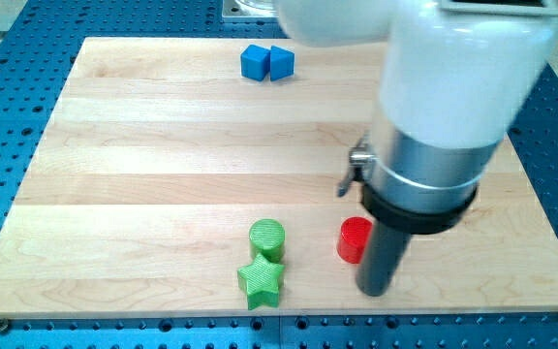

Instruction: Adjust the red circle to the left of the red star

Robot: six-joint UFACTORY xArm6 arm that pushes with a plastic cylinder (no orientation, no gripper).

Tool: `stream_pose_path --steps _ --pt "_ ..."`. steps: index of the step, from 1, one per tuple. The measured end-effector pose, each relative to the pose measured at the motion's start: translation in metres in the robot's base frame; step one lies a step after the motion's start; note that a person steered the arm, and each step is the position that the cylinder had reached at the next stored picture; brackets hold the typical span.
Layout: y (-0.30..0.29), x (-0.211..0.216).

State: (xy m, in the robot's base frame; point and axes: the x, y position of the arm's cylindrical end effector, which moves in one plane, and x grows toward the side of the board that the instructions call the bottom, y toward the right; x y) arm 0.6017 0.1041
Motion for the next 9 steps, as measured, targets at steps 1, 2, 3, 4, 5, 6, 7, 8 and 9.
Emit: stream_pose_path --steps 1,2,3,4,5,6,7,8,9 --pt "0.002 -0.008" --pt "-0.019 -0.017" --pt "-0.032 -0.060" --pt "-0.032 -0.092" --pt "-0.027 -0.086" --pt "-0.007 -0.065" --pt "0.005 -0.094" --pt "0.005 -0.125" --pt "-0.007 -0.151"
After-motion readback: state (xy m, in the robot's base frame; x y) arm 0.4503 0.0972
